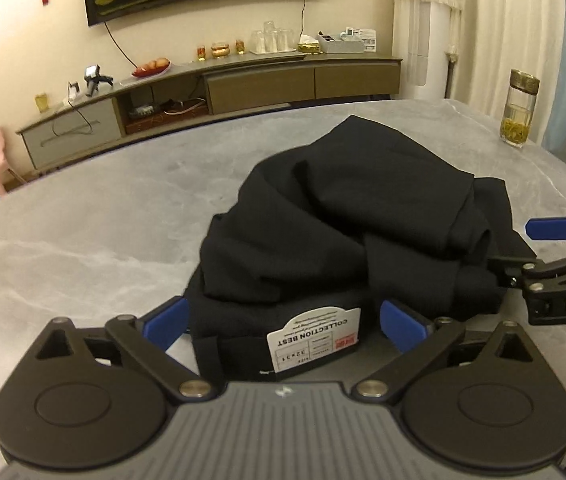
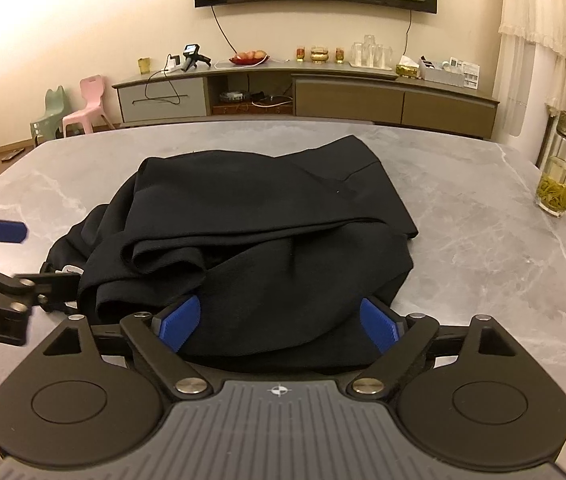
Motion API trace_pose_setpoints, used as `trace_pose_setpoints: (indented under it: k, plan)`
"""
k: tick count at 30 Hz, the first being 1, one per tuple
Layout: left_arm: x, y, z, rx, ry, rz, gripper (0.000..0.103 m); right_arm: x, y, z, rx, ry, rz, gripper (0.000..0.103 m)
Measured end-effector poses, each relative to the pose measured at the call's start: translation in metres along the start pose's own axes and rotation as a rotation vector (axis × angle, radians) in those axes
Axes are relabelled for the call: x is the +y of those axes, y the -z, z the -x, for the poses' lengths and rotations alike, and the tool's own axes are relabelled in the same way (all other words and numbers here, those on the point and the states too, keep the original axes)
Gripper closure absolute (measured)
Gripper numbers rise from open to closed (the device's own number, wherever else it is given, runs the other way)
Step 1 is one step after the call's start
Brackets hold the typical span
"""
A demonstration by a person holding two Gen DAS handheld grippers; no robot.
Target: Fold clothes
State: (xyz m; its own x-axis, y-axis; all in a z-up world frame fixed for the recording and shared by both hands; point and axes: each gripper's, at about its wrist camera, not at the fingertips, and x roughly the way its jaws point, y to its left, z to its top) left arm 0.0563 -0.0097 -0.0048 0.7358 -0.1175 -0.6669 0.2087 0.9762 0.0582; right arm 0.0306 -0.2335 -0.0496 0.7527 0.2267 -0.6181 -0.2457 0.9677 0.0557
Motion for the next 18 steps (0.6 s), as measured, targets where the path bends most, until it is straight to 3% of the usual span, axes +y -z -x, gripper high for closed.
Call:
trace_pose_setpoints:
  k: [5, 6, 8, 9, 10, 12, 13, 16, 18]
  plan:
    - [0.022, 0.006, -0.022, 0.028, 0.054, 0.107, 0.0, 0.013, -0.002, -0.014, 0.004, -0.041, 0.044, 0.011]
    - [0.026, 0.005, -0.025, 0.04, 0.058, 0.119, 0.0, 0.018, -0.003, -0.021, 0.017, -0.046, 0.074, 0.015]
    - [0.036, 0.001, -0.025, 0.031, 0.06, 0.138, 0.0, 0.027, -0.008, -0.039, 0.049, -0.051, 0.147, 0.042]
    - [0.041, -0.001, -0.025, 0.026, 0.06, 0.148, 0.0, 0.032, -0.011, -0.047, 0.066, -0.044, 0.184, 0.07]
    - [0.047, -0.003, -0.024, 0.011, 0.039, 0.158, 0.0, 0.035, -0.017, -0.053, 0.066, -0.036, 0.211, 0.087]
    - [0.062, -0.007, -0.019, -0.027, 0.001, 0.184, 0.0, 0.034, -0.043, -0.05, 0.012, -0.045, 0.204, 0.095]
    - [0.07, -0.009, -0.016, -0.045, -0.015, 0.205, 0.0, 0.029, -0.061, -0.04, -0.039, -0.097, 0.14, 0.098]
    - [0.09, -0.012, -0.009, -0.08, -0.027, 0.255, 0.0, 0.008, -0.118, 0.005, -0.236, -0.359, -0.075, 0.102]
    - [0.093, -0.011, -0.011, -0.076, -0.012, 0.257, 0.0, 0.002, -0.143, 0.015, -0.317, -0.396, -0.103, 0.102]
